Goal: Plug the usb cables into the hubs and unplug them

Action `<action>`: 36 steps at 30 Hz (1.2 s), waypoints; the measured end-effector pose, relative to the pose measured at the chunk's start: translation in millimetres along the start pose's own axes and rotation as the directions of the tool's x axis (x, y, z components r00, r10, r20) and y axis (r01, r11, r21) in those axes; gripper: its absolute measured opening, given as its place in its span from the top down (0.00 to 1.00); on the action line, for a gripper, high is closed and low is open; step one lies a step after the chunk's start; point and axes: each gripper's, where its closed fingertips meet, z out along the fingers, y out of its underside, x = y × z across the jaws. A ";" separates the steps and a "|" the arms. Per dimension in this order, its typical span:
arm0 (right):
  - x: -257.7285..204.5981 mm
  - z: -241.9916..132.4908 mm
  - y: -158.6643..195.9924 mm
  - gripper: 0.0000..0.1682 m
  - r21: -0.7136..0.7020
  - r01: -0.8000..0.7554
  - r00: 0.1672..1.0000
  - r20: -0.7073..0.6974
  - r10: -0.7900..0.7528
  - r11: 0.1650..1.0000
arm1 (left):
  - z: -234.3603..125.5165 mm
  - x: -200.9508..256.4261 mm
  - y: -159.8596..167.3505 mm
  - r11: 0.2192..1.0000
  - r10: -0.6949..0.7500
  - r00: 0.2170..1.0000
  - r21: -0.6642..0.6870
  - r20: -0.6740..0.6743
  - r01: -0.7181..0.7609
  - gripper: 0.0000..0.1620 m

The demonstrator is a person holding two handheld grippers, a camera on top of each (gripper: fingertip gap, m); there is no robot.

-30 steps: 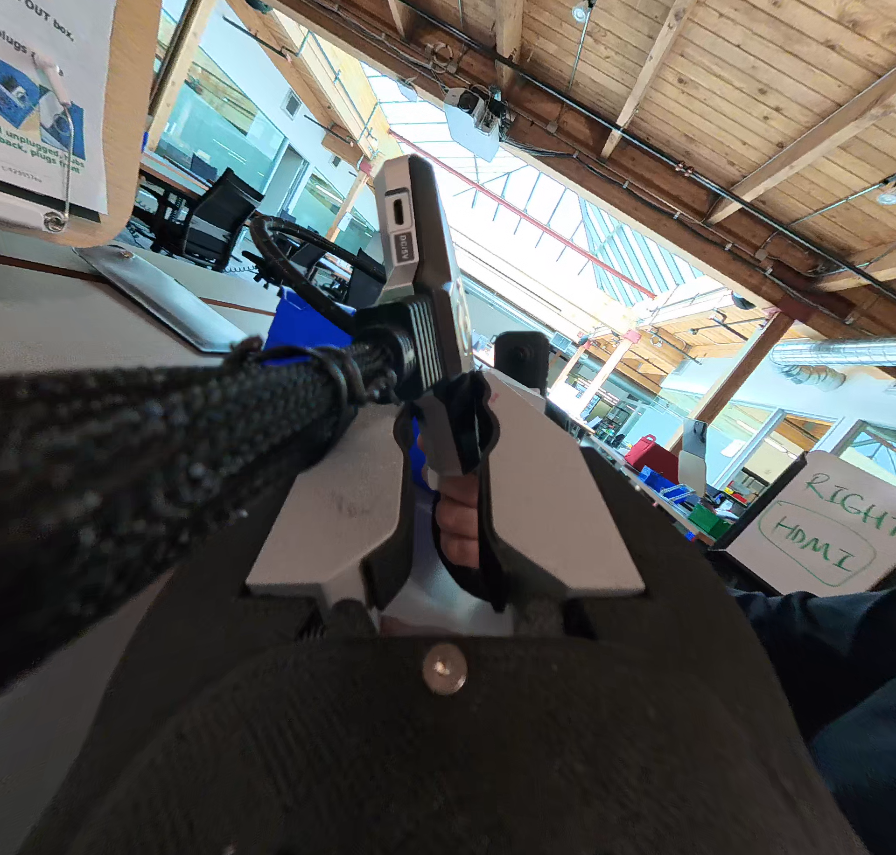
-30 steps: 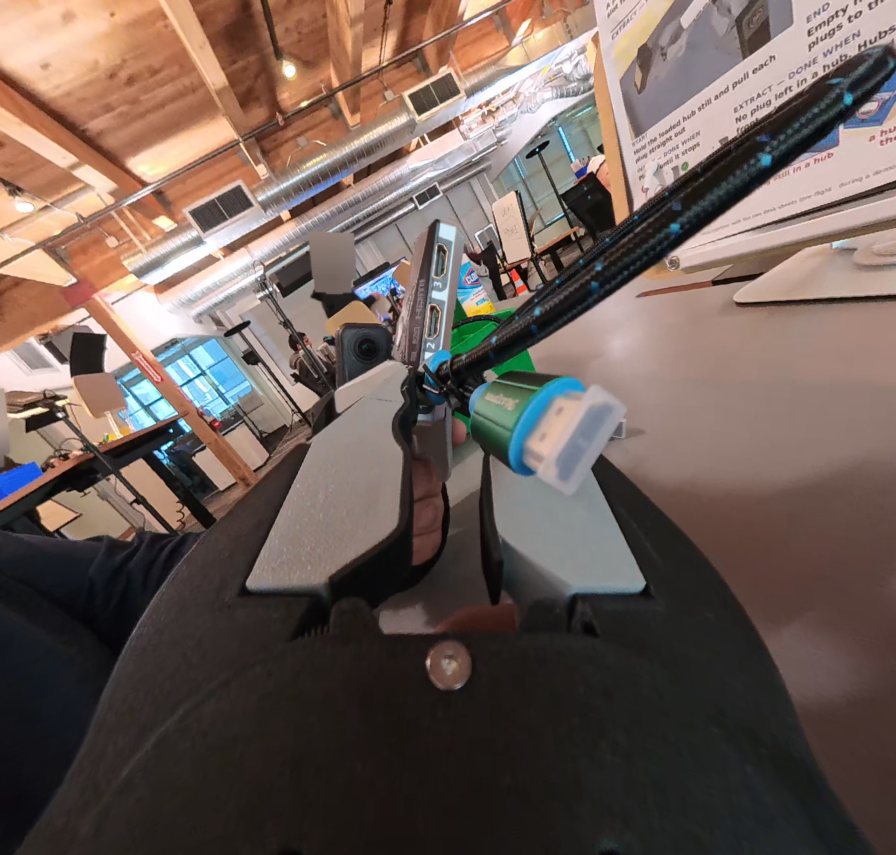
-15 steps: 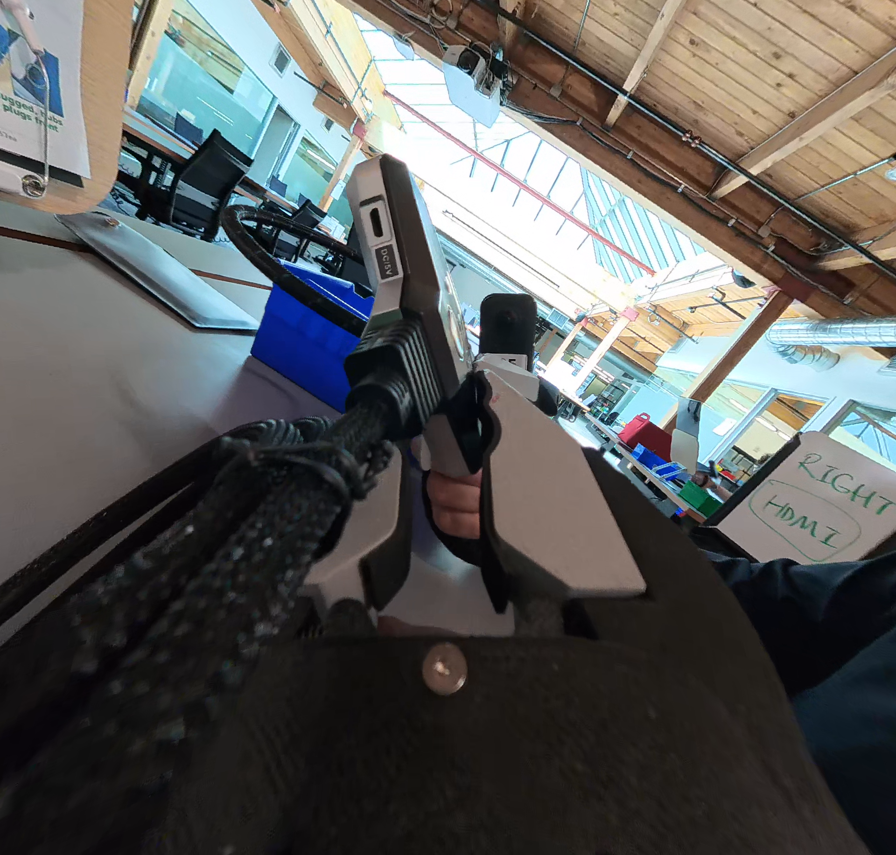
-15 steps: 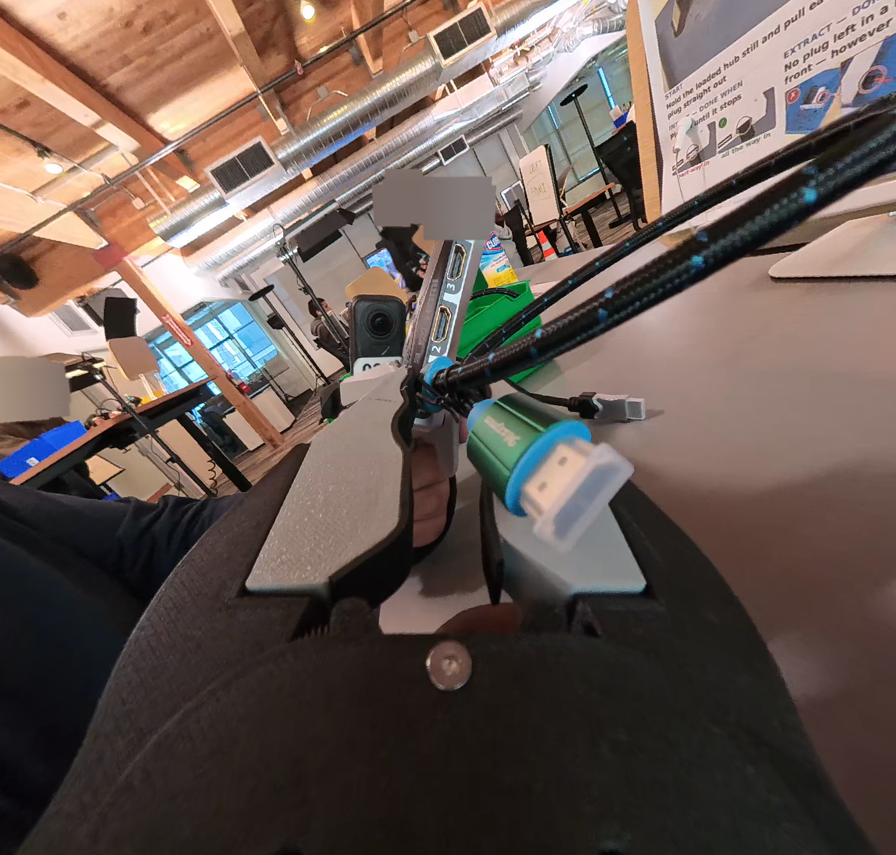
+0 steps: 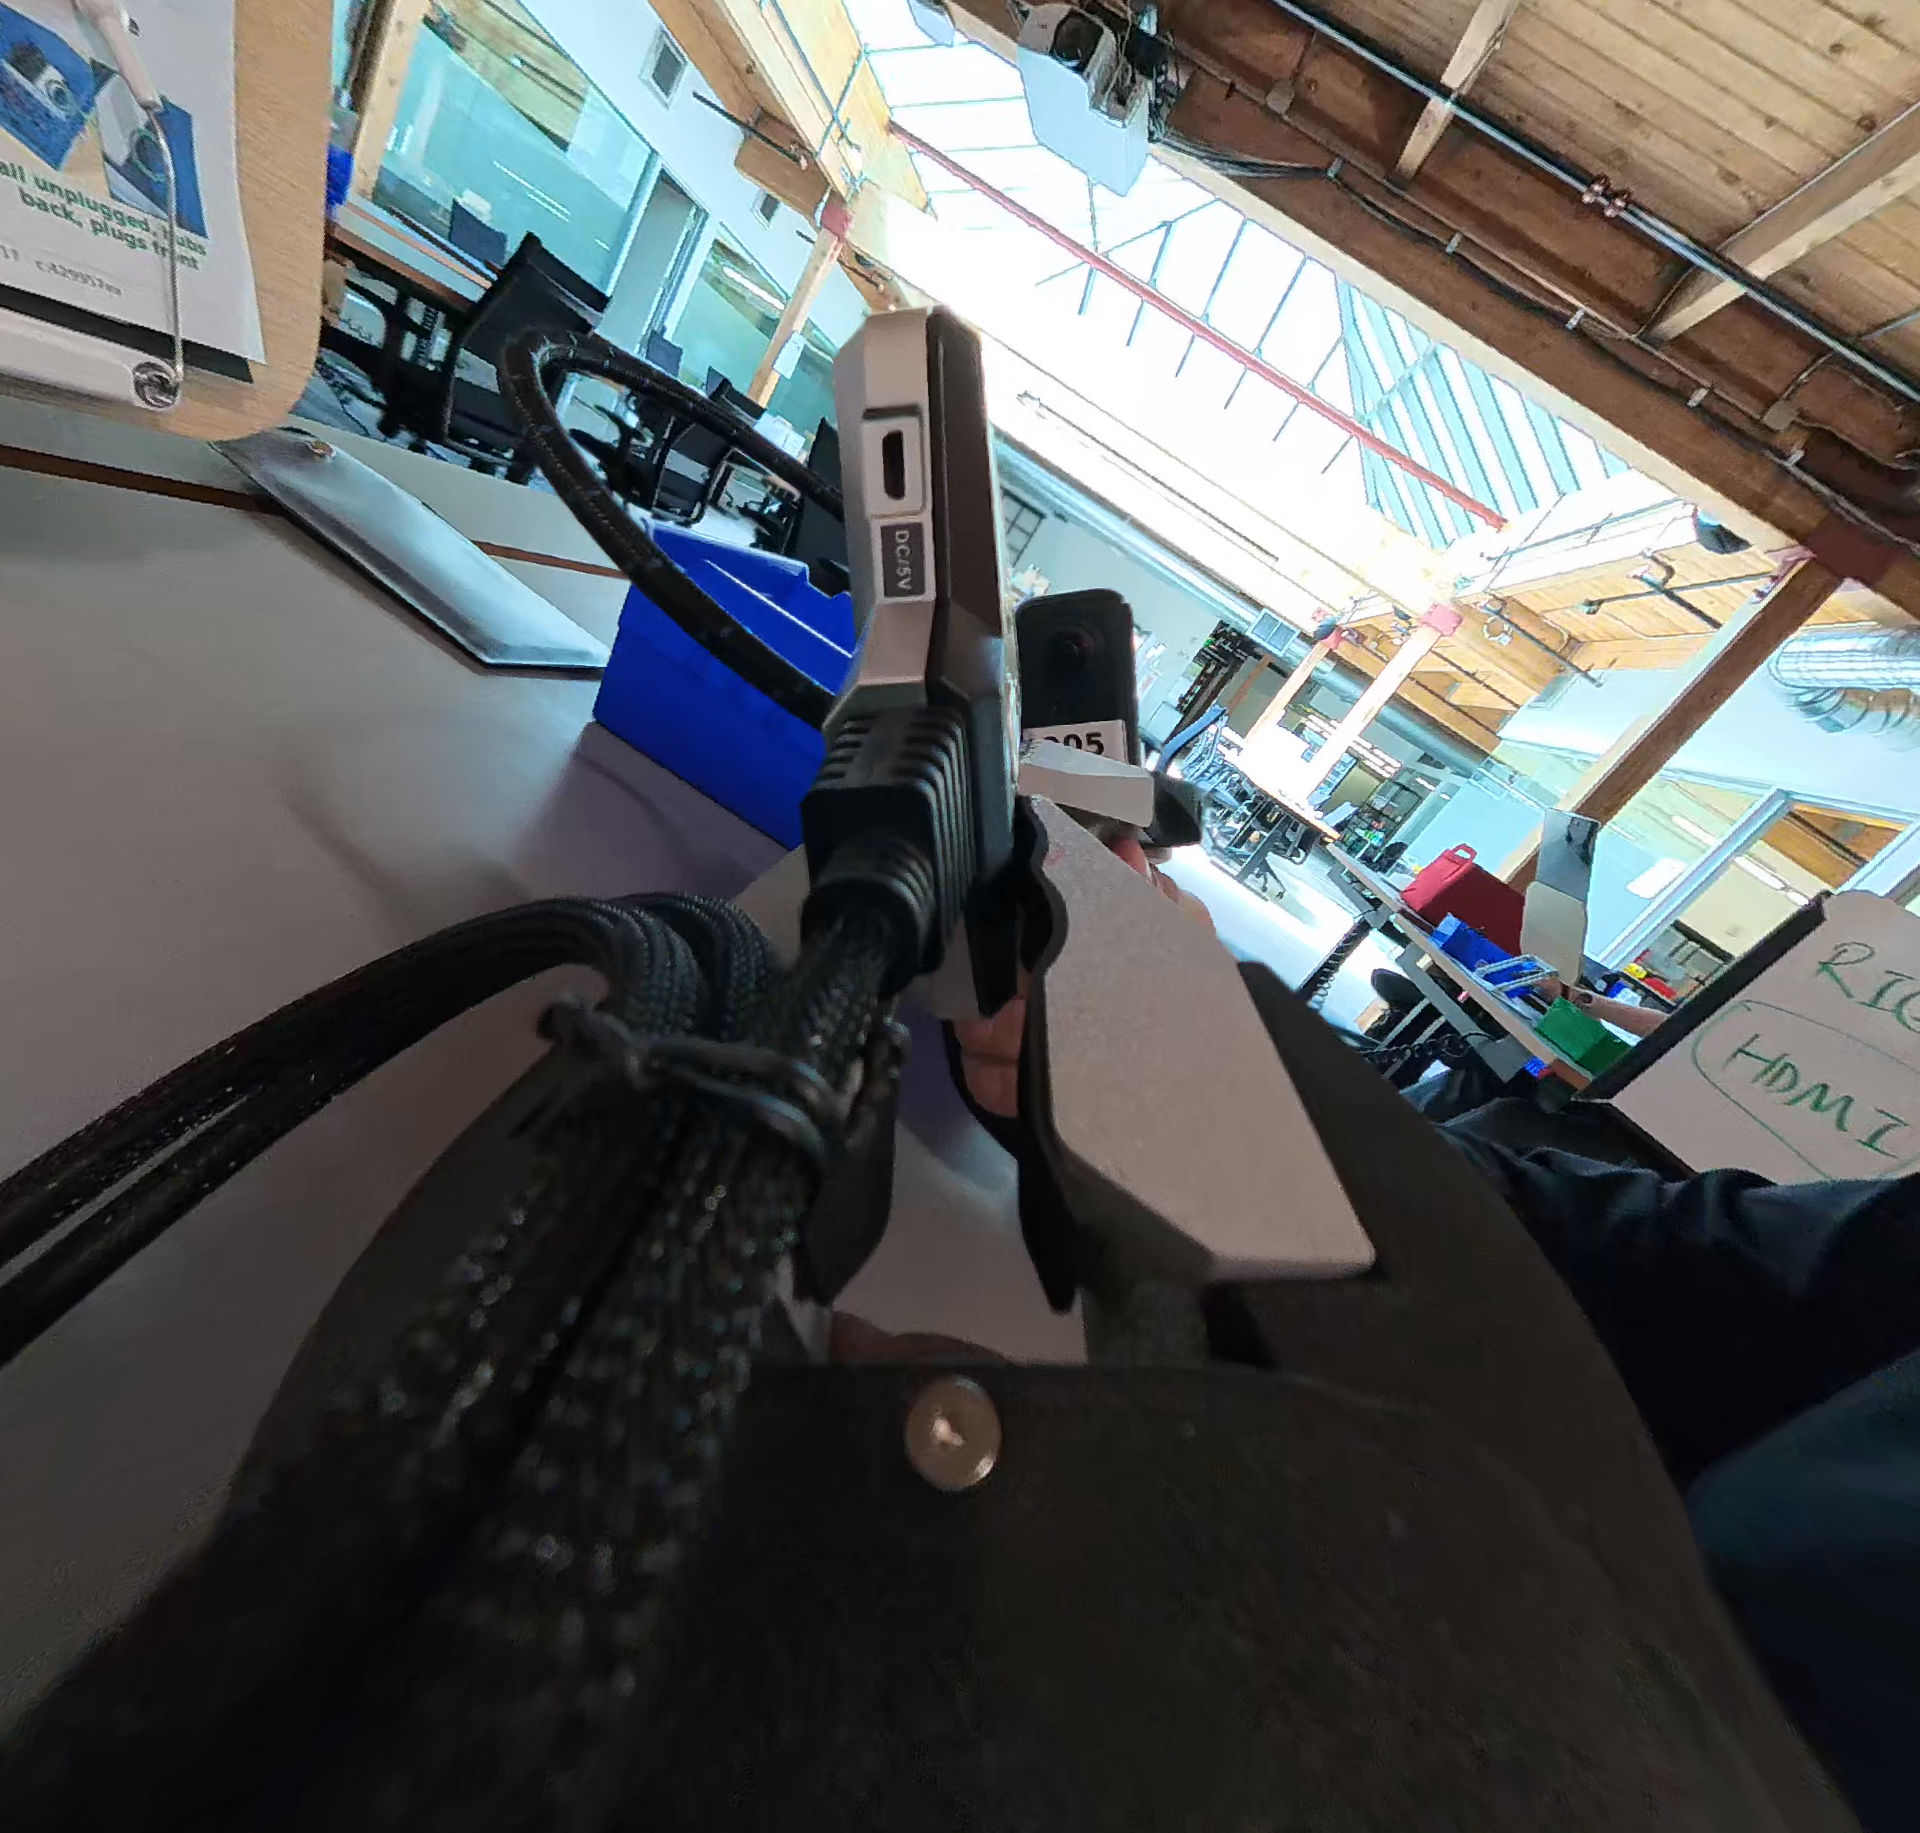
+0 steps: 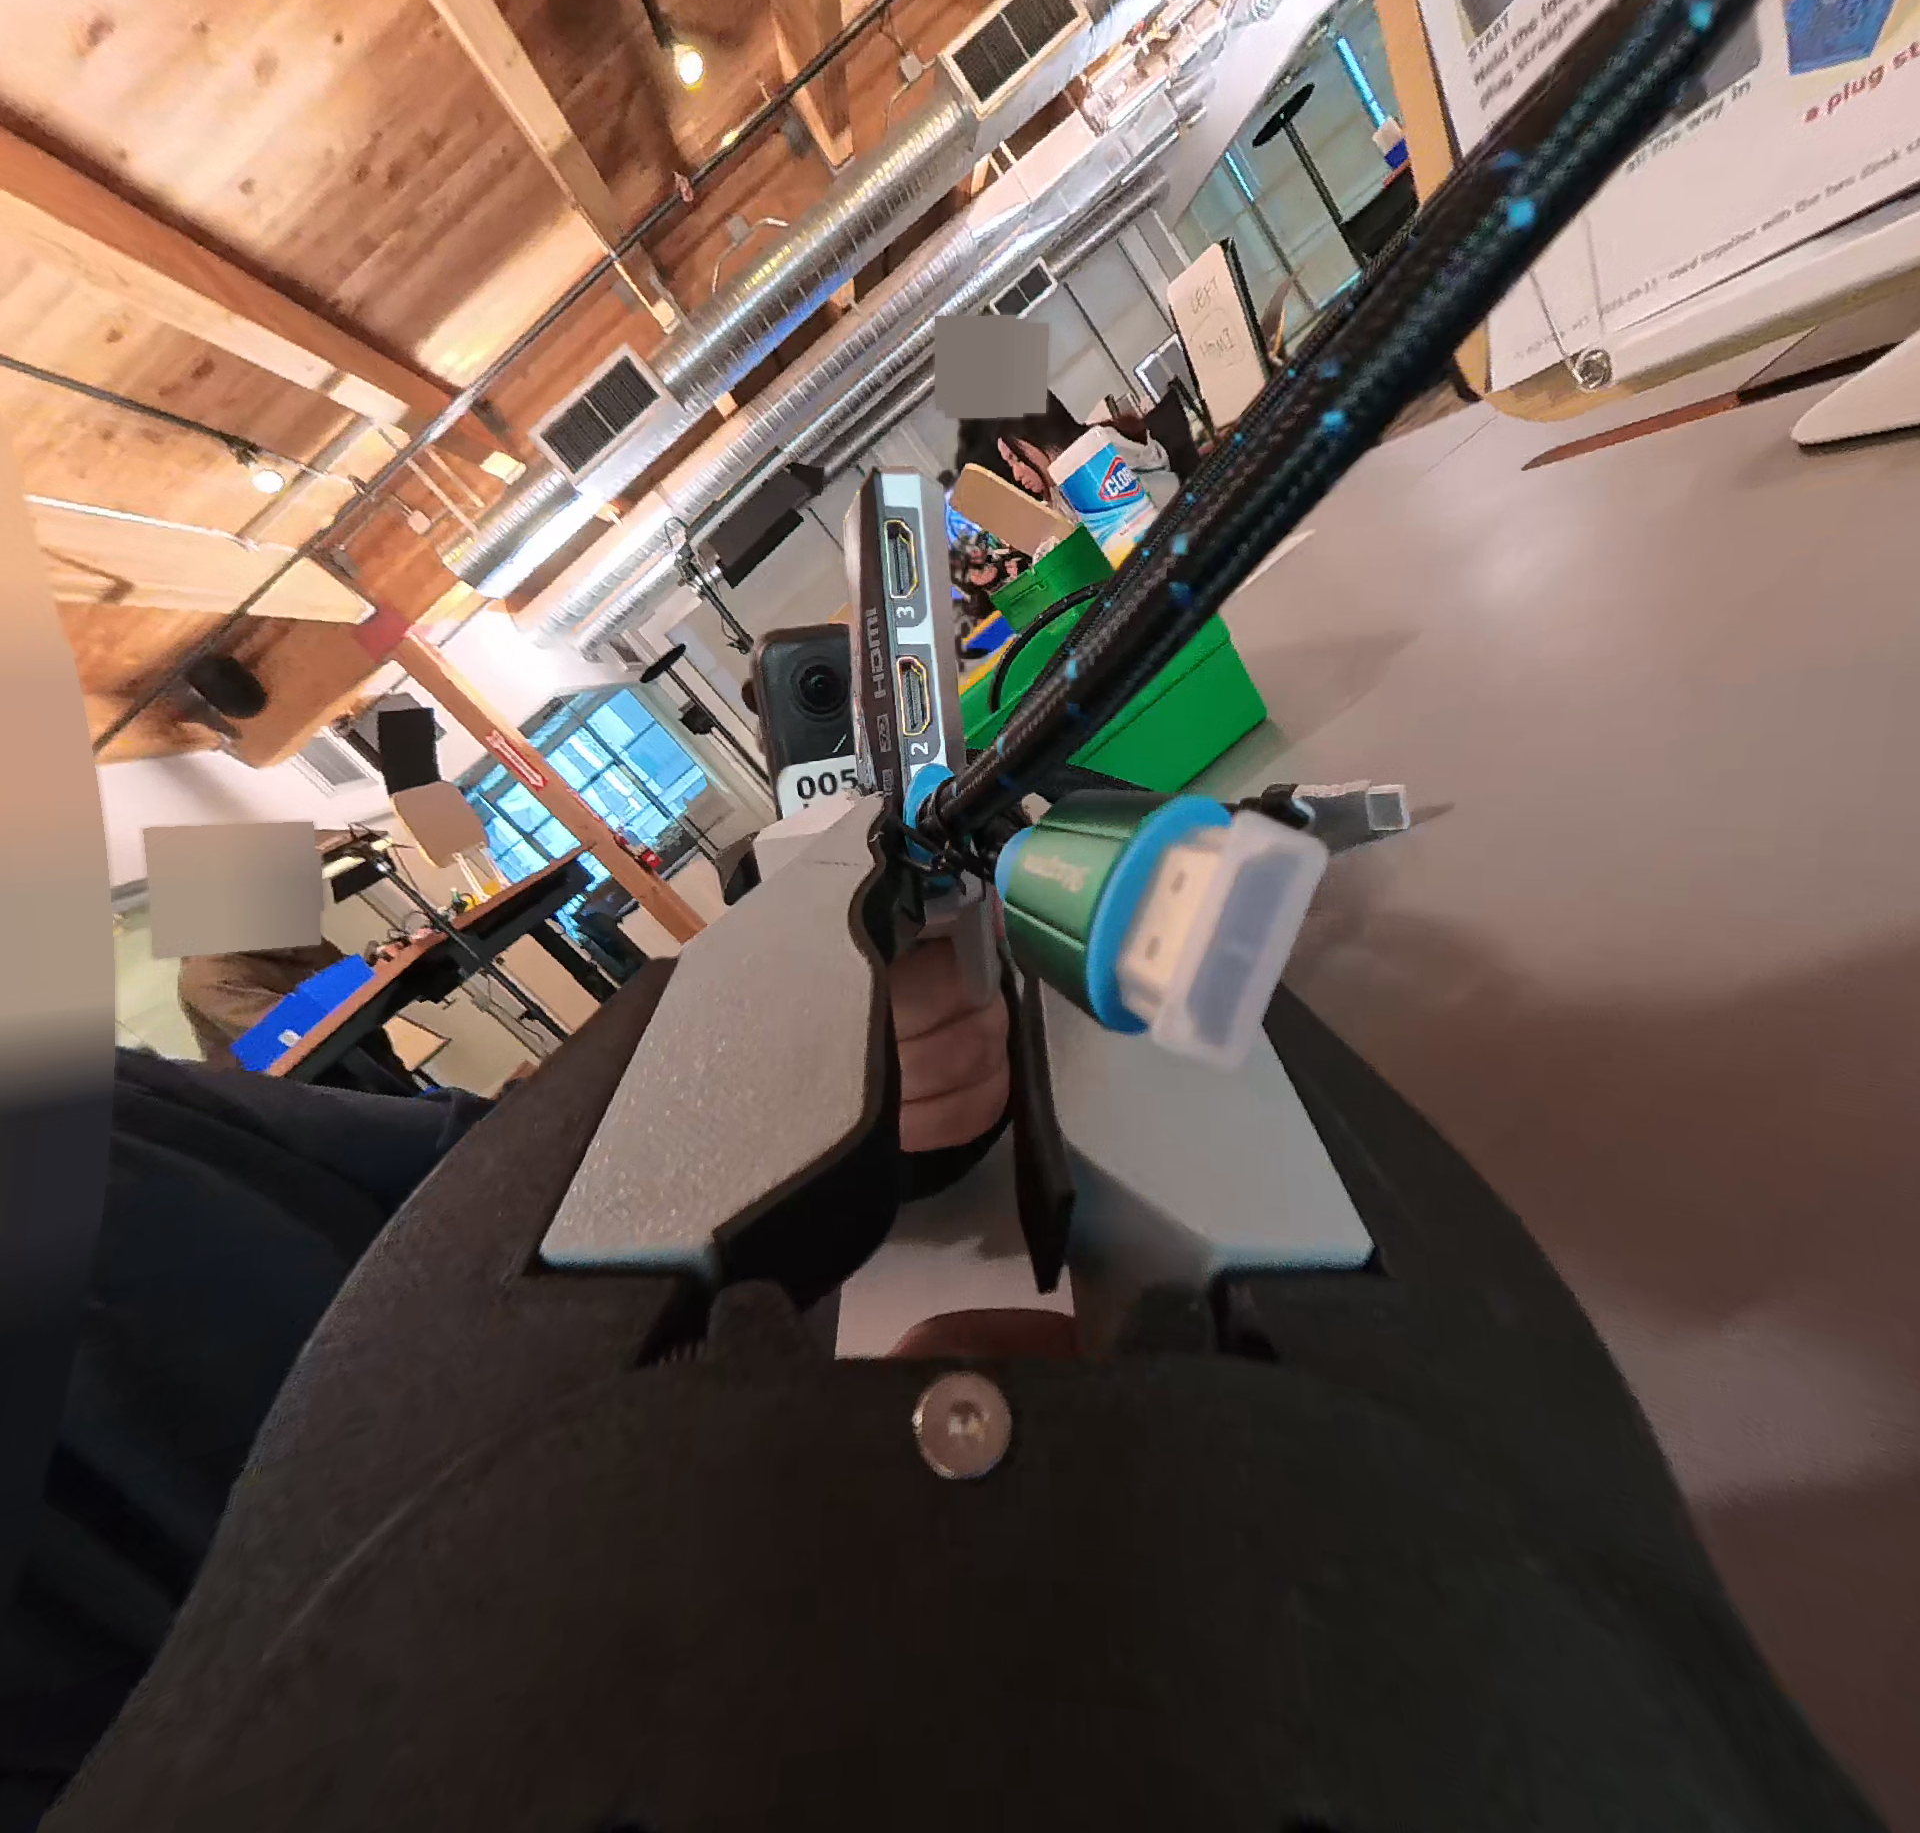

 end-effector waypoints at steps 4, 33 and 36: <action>-2.6 -1.2 2.1 0.92 -0.004 0.009 1.000 0.010 -0.009 1.000 | -1.9 2.7 2.4 1.000 -0.004 1.000 -0.010 -0.011 0.004 0.89; 16.7 -3.6 3.5 0.78 -0.083 0.278 0.915 -0.281 -0.290 0.957 | -22.3 -1.6 -13.5 0.995 -0.025 1.000 0.100 0.003 0.025 0.90; 22.7 -14.7 2.7 0.77 -0.101 0.334 0.852 -0.392 -0.346 0.937 | -25.0 -12.5 -17.1 0.992 -0.020 0.998 0.123 0.062 0.012 0.89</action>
